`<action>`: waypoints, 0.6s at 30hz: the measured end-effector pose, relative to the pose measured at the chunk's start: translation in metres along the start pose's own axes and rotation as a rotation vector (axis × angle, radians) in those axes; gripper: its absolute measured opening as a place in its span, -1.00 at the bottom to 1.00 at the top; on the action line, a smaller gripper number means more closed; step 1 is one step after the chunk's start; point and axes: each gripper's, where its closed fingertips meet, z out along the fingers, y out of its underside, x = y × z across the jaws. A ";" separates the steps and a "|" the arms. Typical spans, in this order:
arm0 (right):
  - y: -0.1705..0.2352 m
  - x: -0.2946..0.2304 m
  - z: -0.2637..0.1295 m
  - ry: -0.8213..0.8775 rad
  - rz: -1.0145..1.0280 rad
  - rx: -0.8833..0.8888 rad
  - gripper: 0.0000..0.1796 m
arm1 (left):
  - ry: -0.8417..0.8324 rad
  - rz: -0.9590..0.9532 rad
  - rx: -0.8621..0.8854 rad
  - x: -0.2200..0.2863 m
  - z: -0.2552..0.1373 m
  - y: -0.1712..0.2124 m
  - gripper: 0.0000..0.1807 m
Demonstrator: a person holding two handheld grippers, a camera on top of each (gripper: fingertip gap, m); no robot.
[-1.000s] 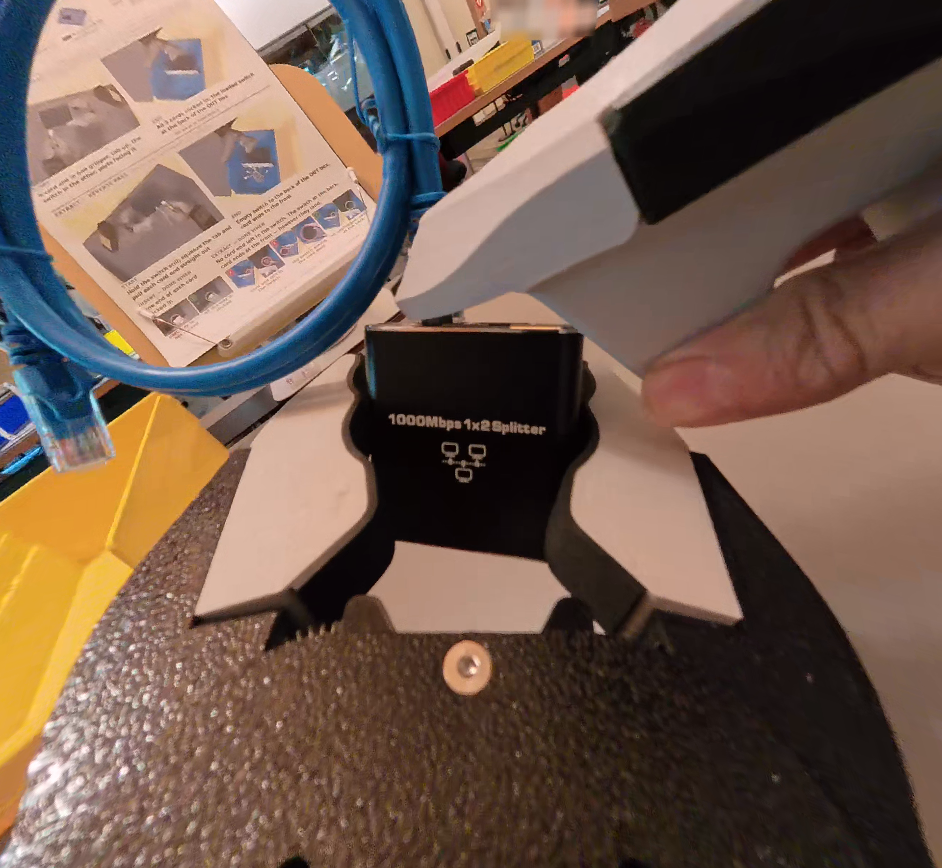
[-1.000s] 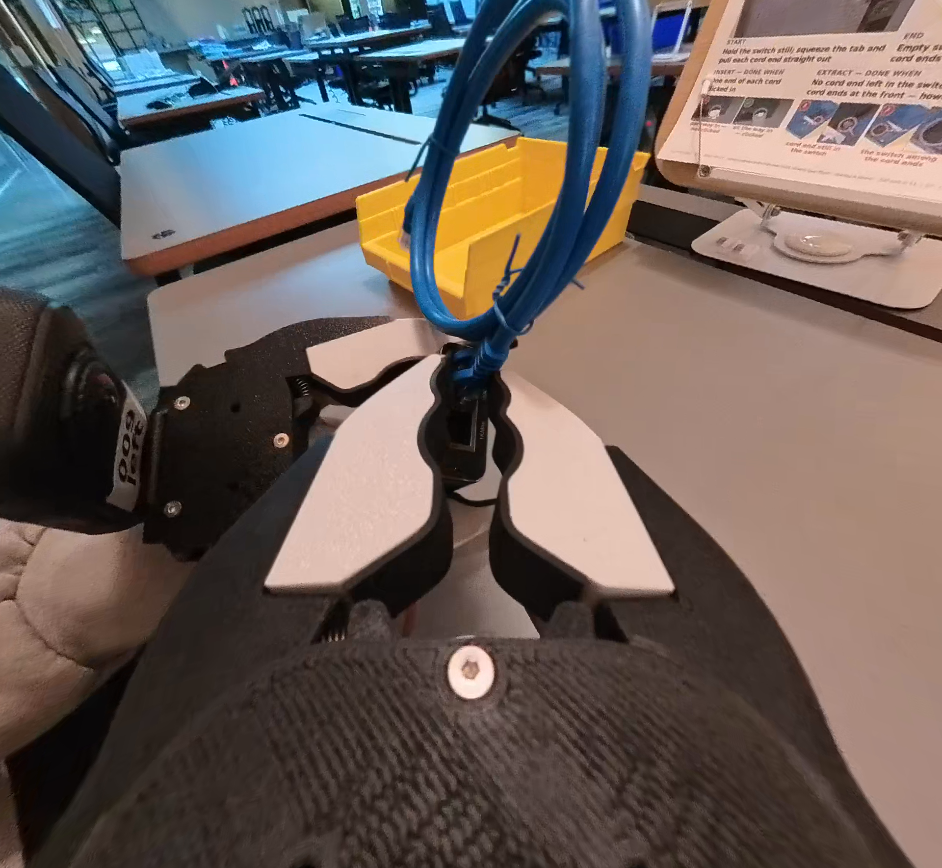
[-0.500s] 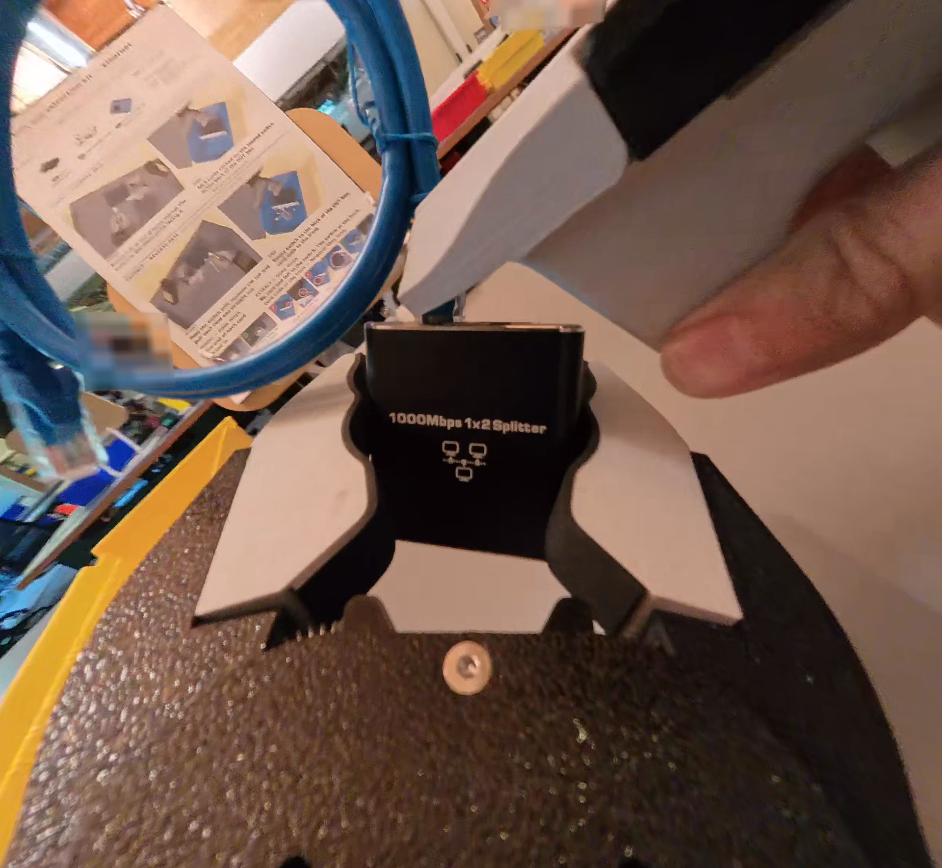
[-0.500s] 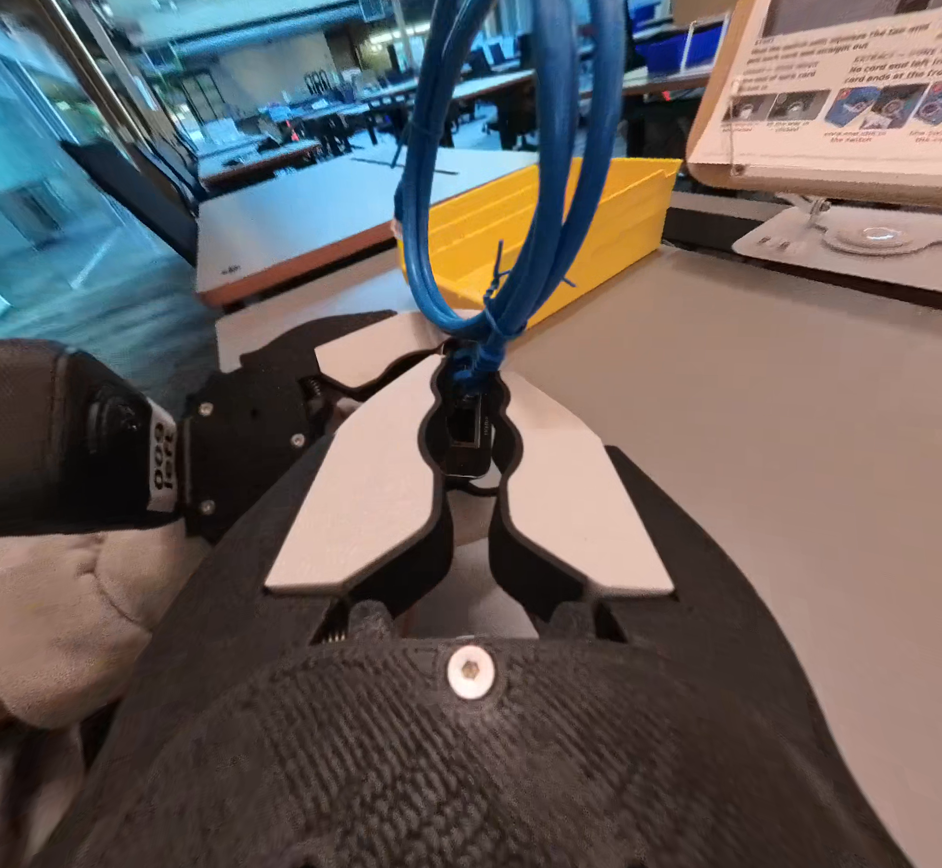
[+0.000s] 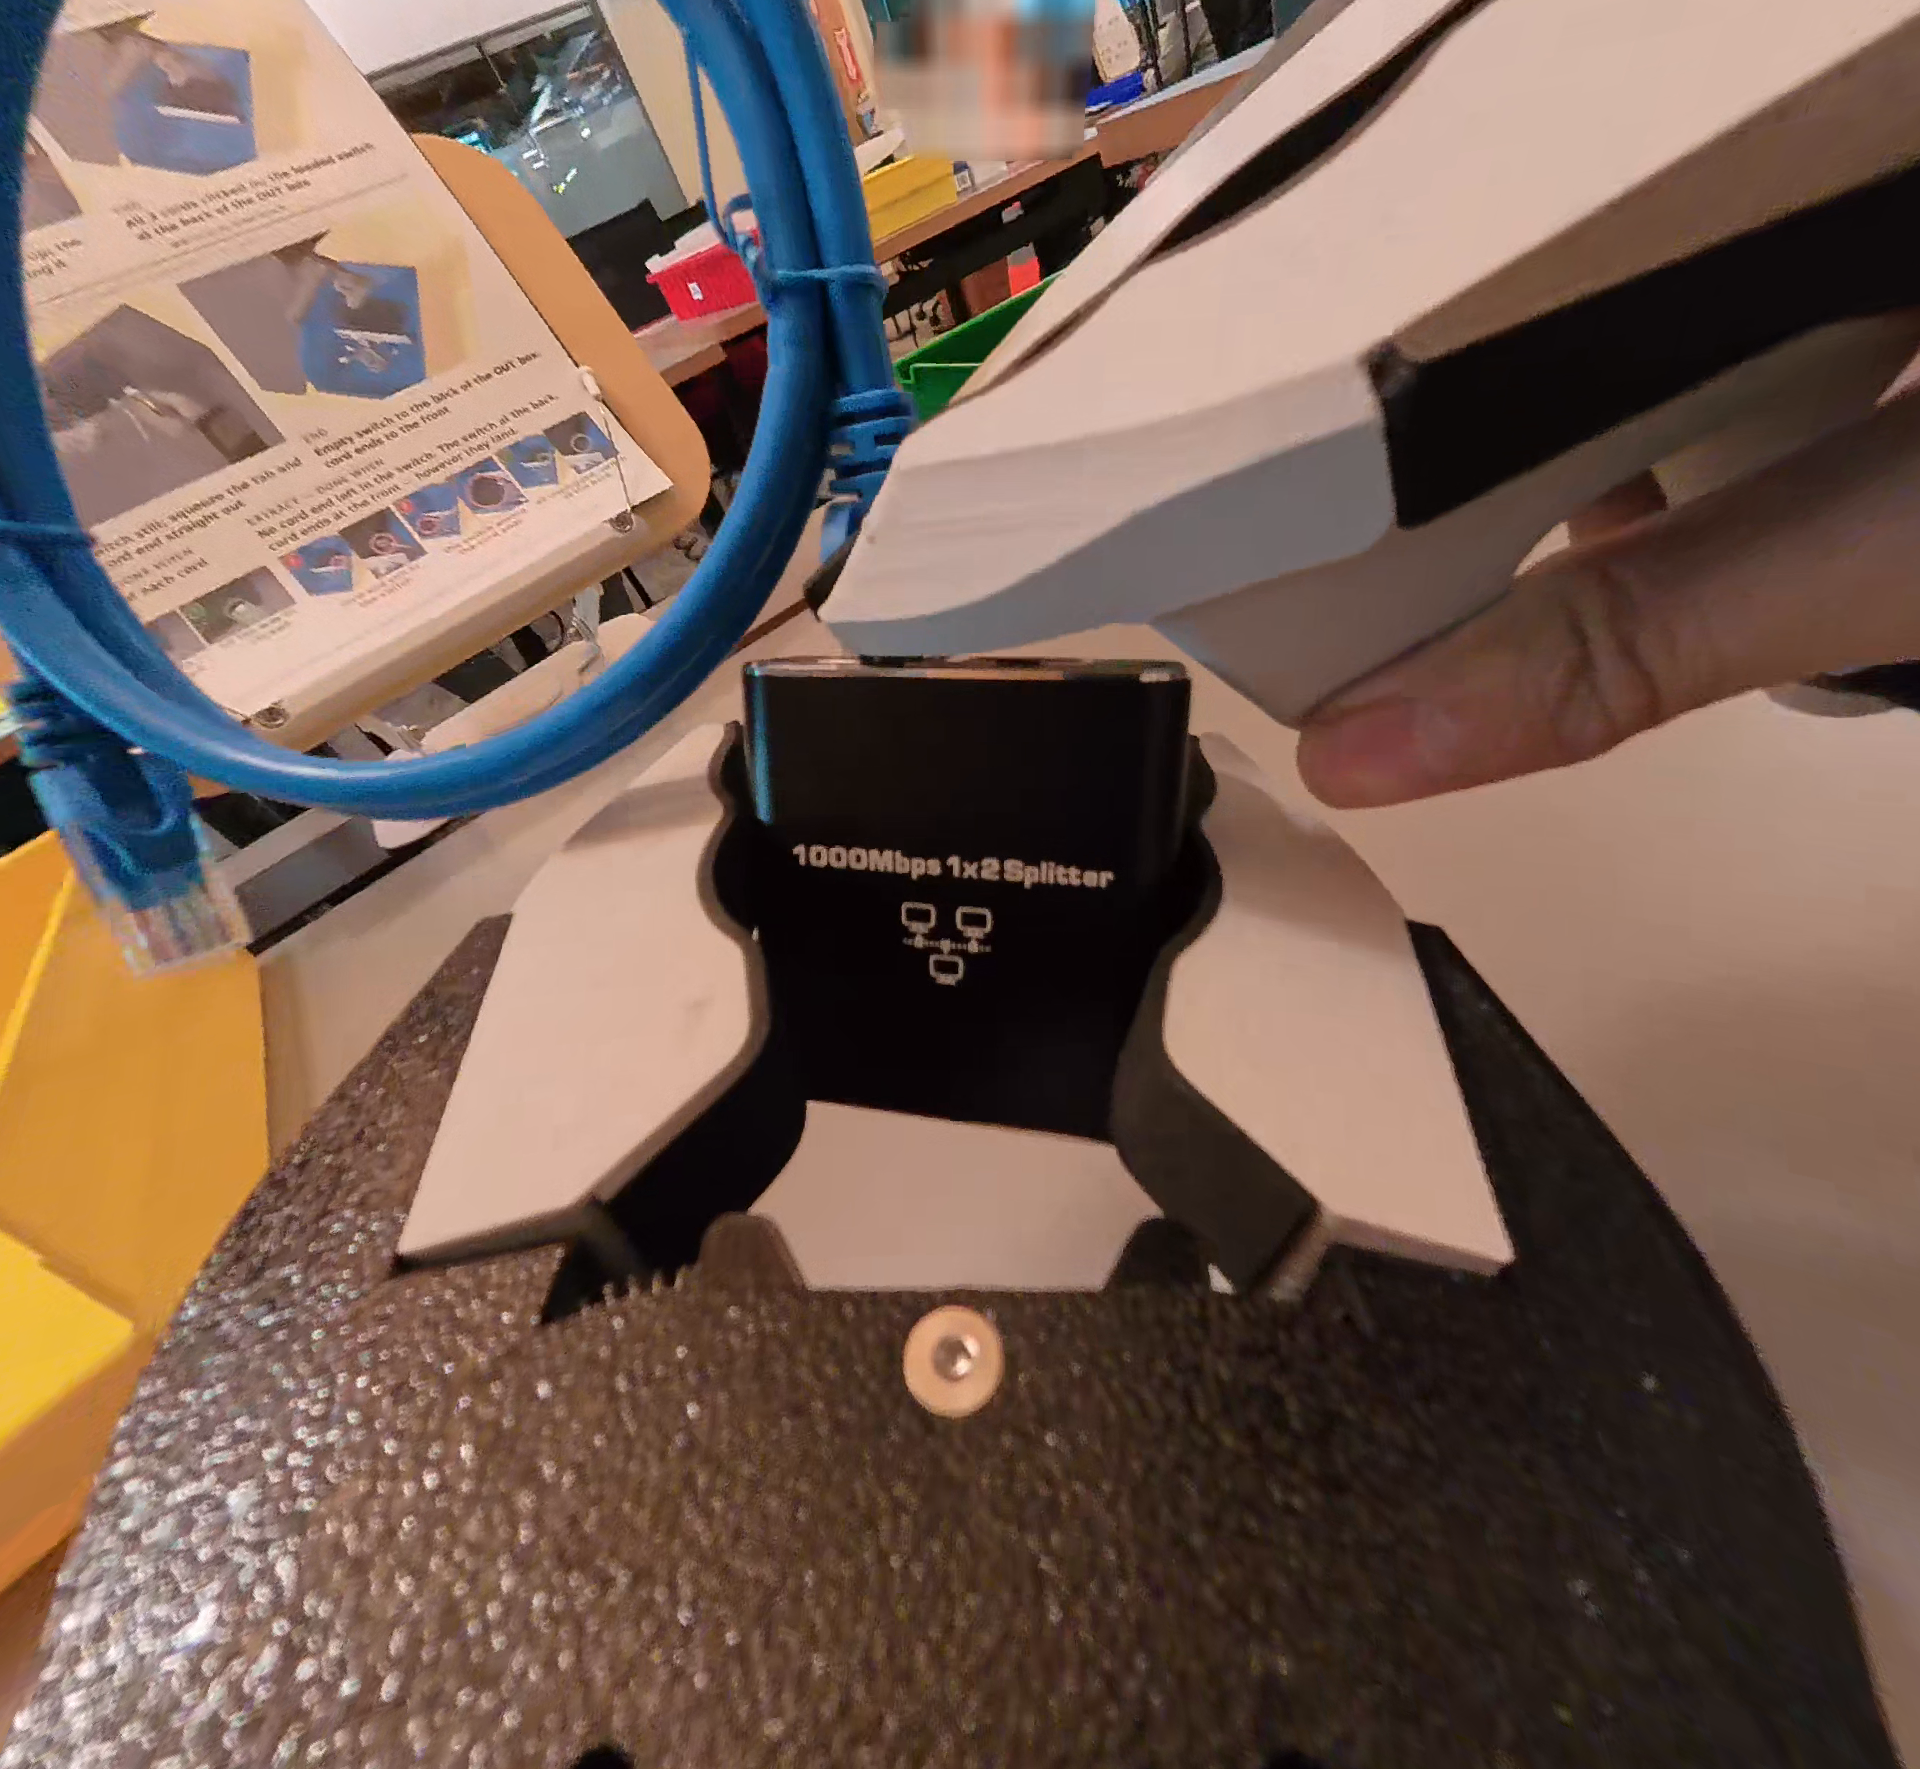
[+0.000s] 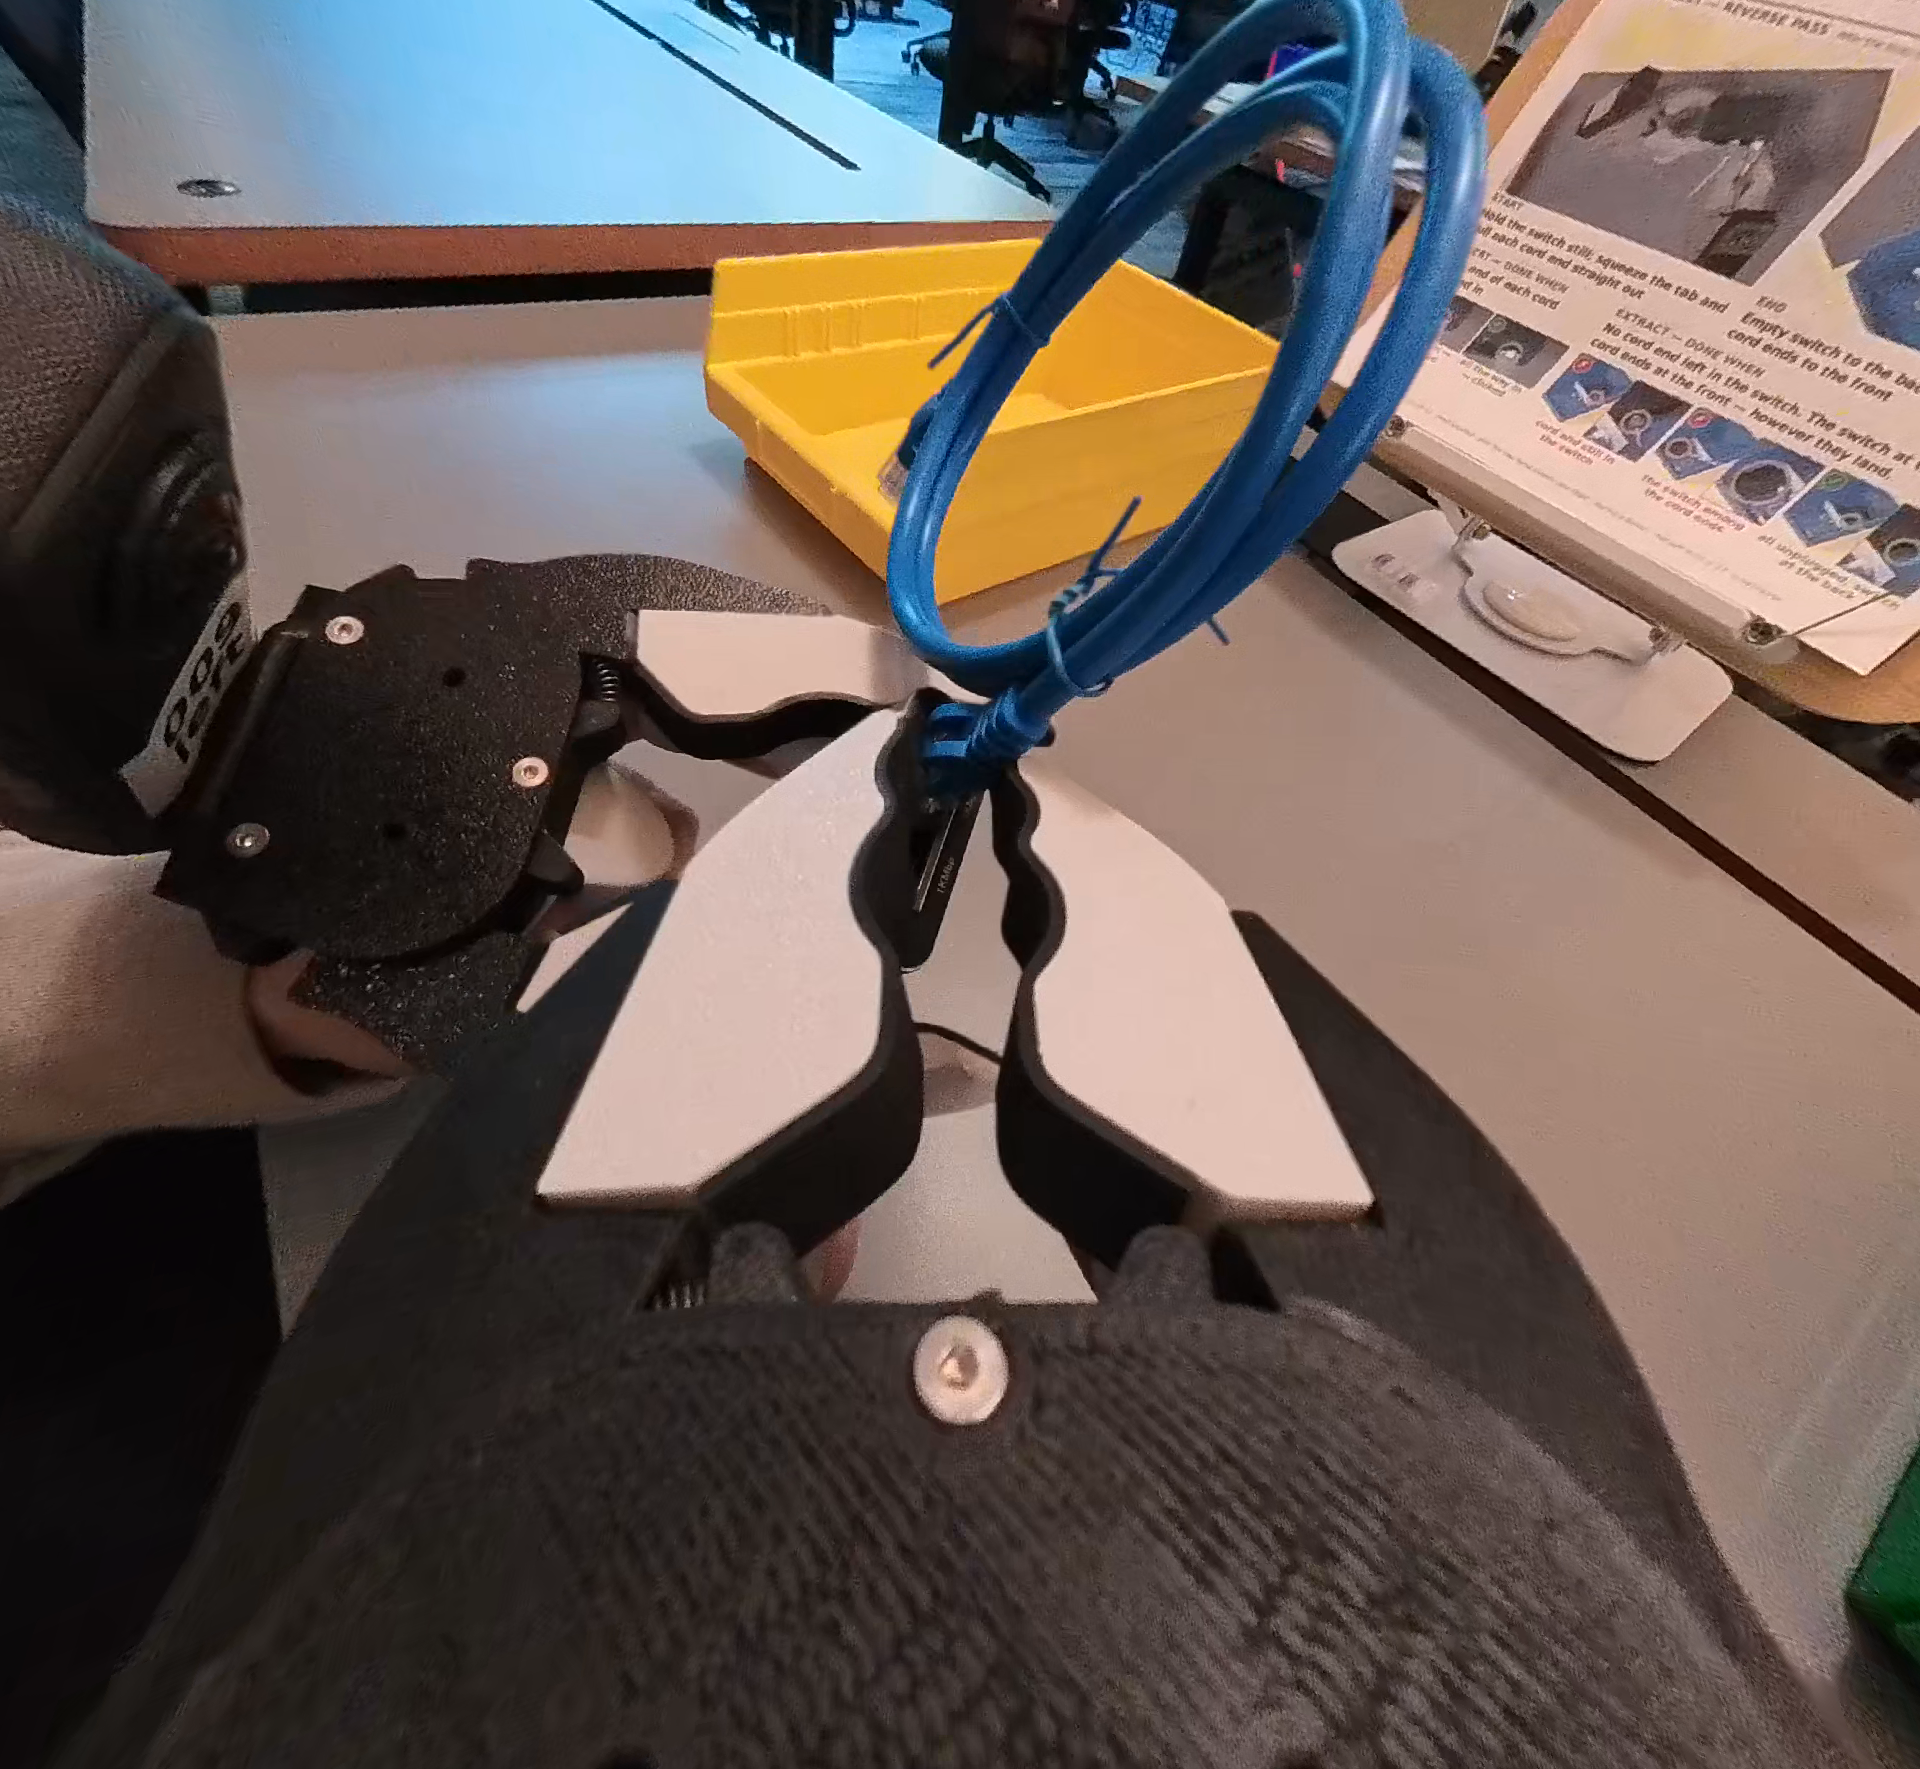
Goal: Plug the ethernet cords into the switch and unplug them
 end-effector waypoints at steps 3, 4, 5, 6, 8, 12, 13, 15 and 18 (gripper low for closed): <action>0.000 0.000 -0.001 0.023 -0.073 -0.029 -0.82 | 0.031 -0.032 0.008 0.003 0.000 -0.001 -0.16; 0.001 0.000 -0.001 0.018 -0.079 -0.042 -0.81 | 0.033 -0.024 0.005 0.003 0.000 0.000 -0.16; 0.001 0.000 -0.003 0.027 -0.107 -0.052 -0.81 | 0.055 -0.044 0.008 0.006 0.000 -0.001 -0.16; -0.002 -0.001 -0.004 0.037 -0.140 -0.049 -0.82 | 0.074 -0.068 0.018 0.008 -0.001 -0.003 -0.16; -0.001 0.000 -0.005 0.037 -0.170 -0.072 -0.82 | 0.115 -0.102 0.023 0.011 -0.001 -0.005 -0.16; -0.010 -0.003 -0.011 -0.032 -0.050 0.006 -0.82 | -0.011 0.138 0.018 -0.003 -0.005 -0.012 -0.16; -0.011 -0.002 -0.012 -0.035 -0.028 0.034 -0.82 | -0.018 0.165 0.018 -0.004 -0.005 -0.014 -0.16; -0.009 -0.001 -0.013 -0.059 0.030 0.047 -0.82 | 0.020 0.122 0.023 0.001 -0.004 -0.014 -0.16; -0.002 0.001 -0.013 -0.016 -0.073 -0.025 -0.83 | 0.087 0.034 0.024 0.009 -0.003 -0.010 -0.16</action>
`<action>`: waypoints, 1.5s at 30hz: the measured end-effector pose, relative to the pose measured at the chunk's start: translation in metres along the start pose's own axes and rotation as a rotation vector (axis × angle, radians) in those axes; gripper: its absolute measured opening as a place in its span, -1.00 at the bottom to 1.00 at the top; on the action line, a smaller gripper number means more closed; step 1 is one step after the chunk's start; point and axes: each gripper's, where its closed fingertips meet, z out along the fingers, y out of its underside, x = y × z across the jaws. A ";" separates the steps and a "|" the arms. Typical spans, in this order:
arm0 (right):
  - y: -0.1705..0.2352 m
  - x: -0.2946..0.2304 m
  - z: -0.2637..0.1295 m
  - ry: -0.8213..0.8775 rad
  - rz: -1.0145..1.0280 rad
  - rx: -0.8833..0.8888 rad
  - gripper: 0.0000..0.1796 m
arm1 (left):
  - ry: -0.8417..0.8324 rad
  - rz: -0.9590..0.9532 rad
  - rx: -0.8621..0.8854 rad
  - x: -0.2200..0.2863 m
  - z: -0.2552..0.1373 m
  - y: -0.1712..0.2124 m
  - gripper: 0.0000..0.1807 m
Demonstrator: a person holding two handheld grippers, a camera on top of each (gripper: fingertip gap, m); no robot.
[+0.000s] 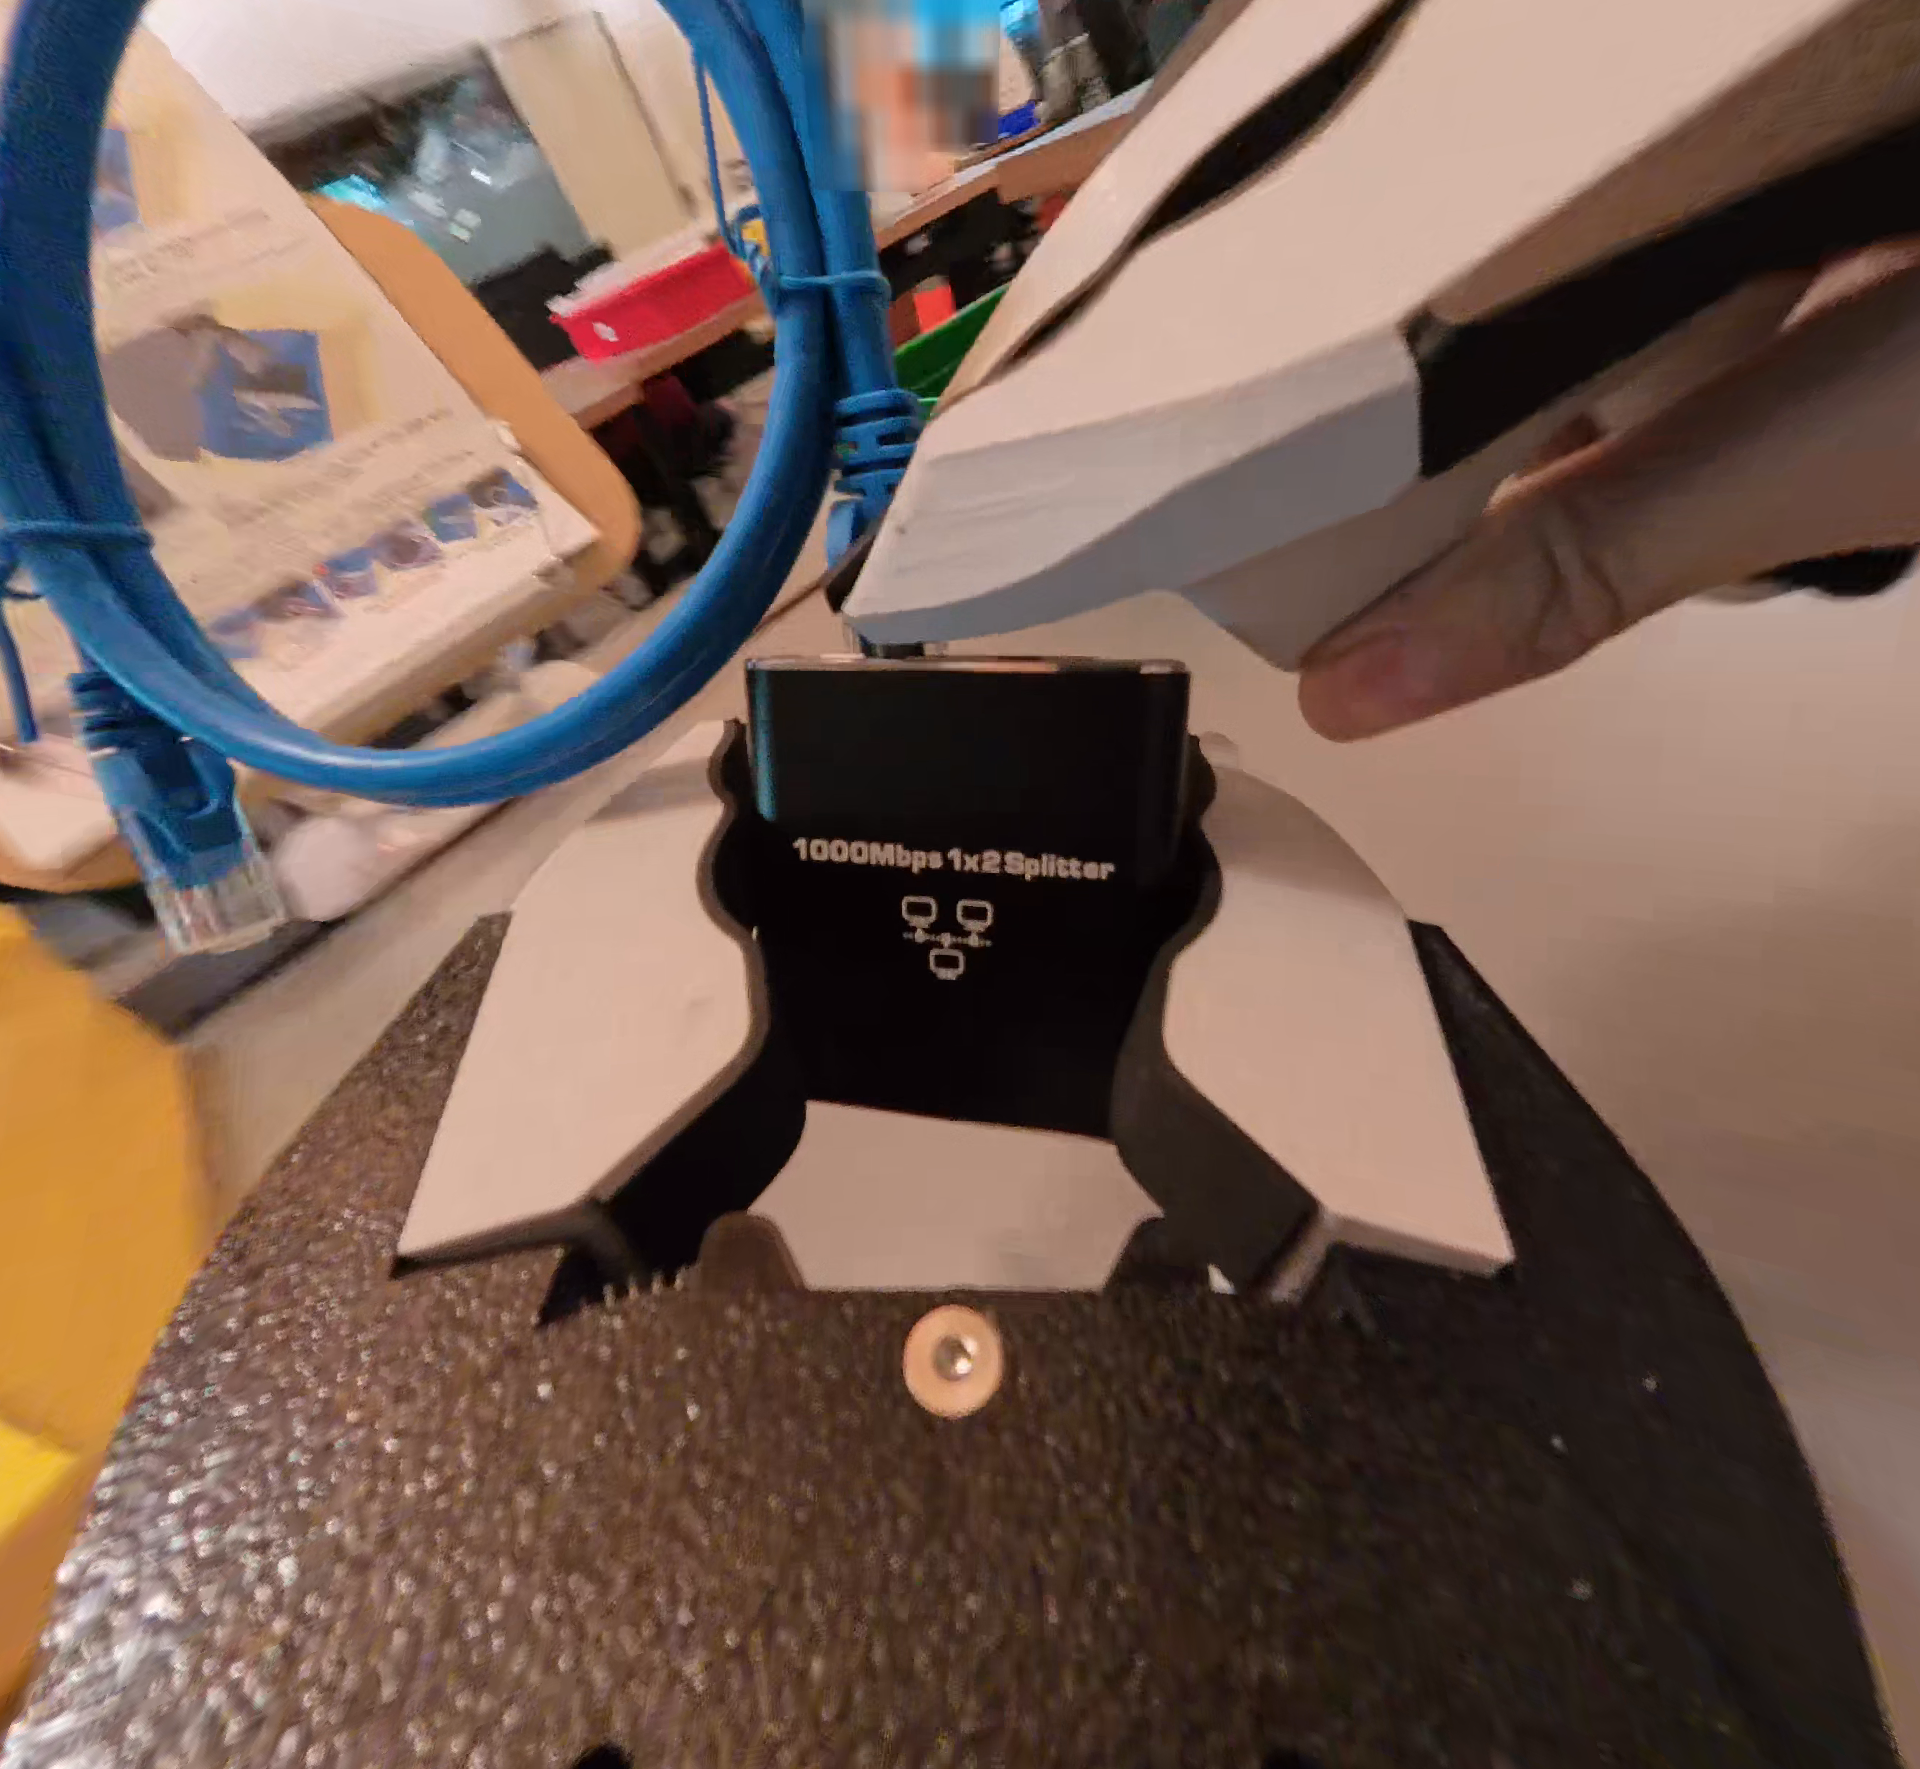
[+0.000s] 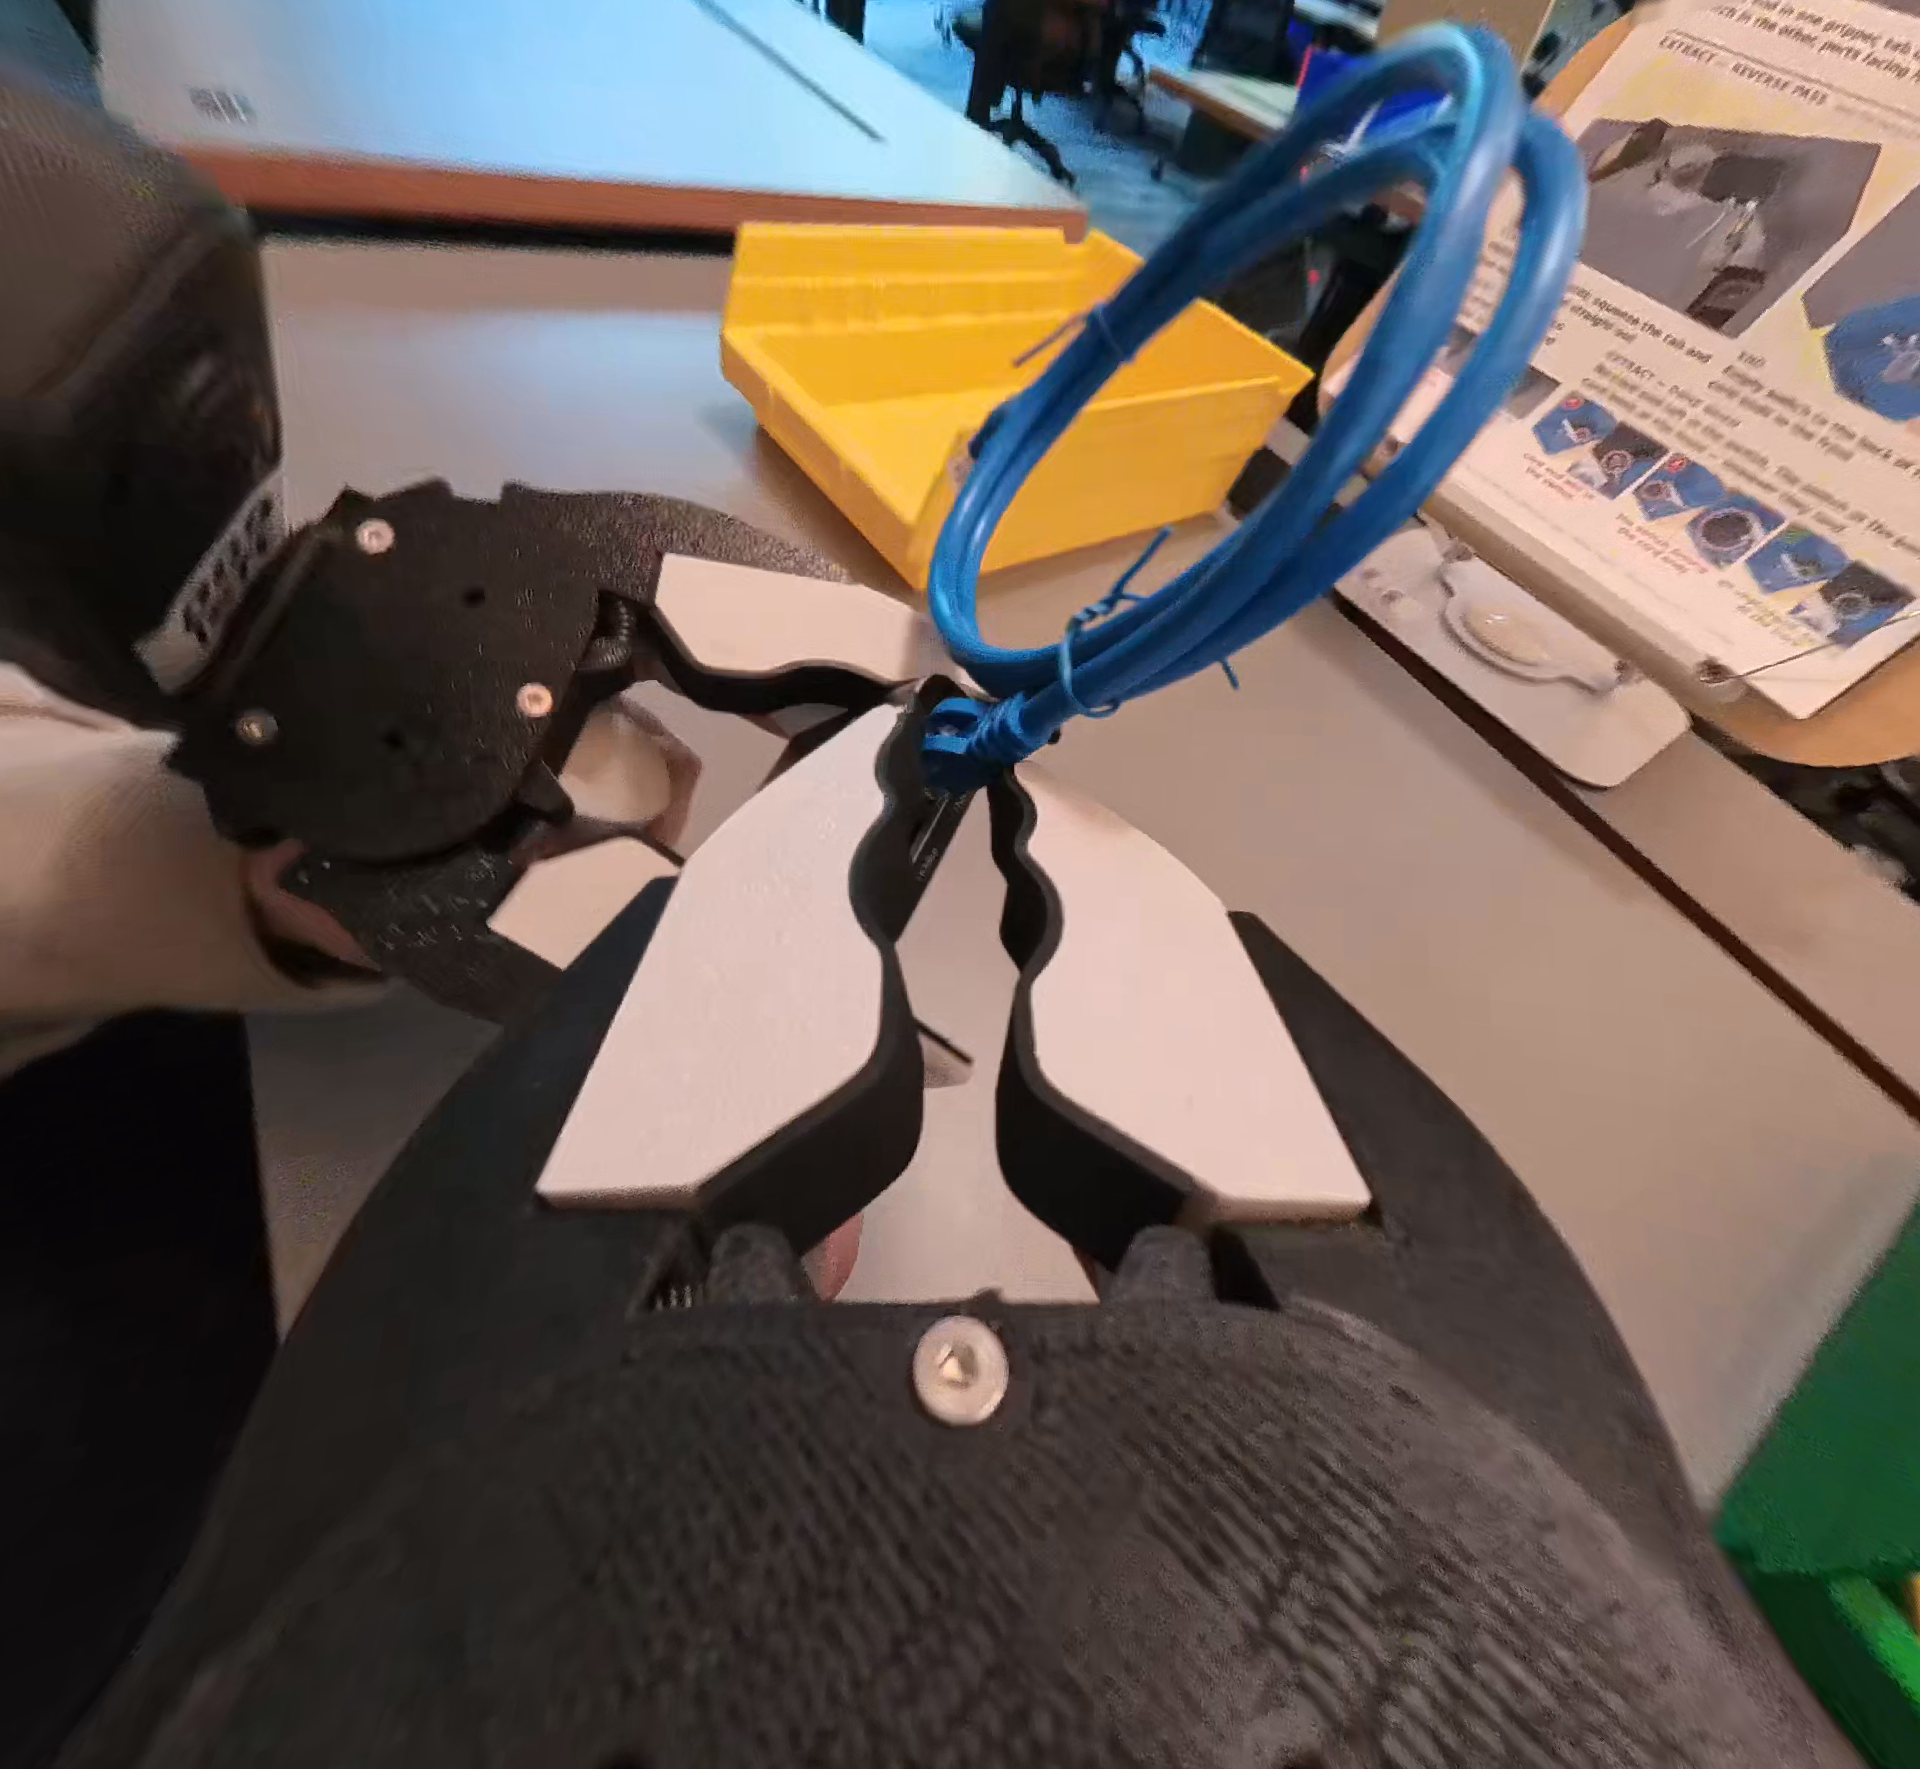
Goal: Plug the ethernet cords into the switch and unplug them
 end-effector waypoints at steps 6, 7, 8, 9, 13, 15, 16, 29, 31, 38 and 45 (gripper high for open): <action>0.004 0.003 0.000 0.032 -0.081 -0.050 -0.83 | 0.067 -0.064 -0.001 0.006 0.003 0.002 -0.16; 0.002 0.003 -0.001 0.046 -0.098 -0.046 -0.83 | 0.084 -0.088 0.010 0.008 0.002 0.001 -0.16; 0.003 0.002 0.000 0.047 -0.094 -0.045 -0.83 | 0.080 -0.091 0.008 0.008 0.003 0.002 -0.16; 0.005 0.002 0.002 0.036 -0.069 -0.041 -0.84 | 0.074 -0.085 -0.006 0.008 0.003 0.005 -0.16; -0.001 0.001 0.001 -0.044 0.076 0.046 -0.84 | 0.035 -0.024 -0.009 0.002 0.006 0.001 -0.16; -0.005 0.002 0.000 -0.077 0.141 0.095 -0.84 | 0.033 -0.021 0.008 -0.001 0.008 -0.002 -0.16; -0.006 0.003 0.000 -0.093 0.168 0.110 -0.85 | 0.037 -0.021 0.014 -0.002 0.009 -0.004 -0.16; -0.015 0.050 -0.029 -0.186 0.368 0.348 -0.58 | 0.492 -0.335 0.024 -0.006 0.024 -0.014 -0.17; -0.010 0.054 -0.035 -0.182 0.385 0.374 -0.57 | 0.638 -0.415 0.068 -0.003 0.017 -0.025 -0.17; -0.001 0.067 -0.041 -0.169 0.387 0.446 -0.55 | 0.923 -0.446 0.004 -0.008 0.010 -0.038 -0.17; -0.007 0.085 -0.018 -0.202 0.481 0.458 -0.54 | 0.911 -0.177 -0.377 -0.020 0.030 -0.008 -0.16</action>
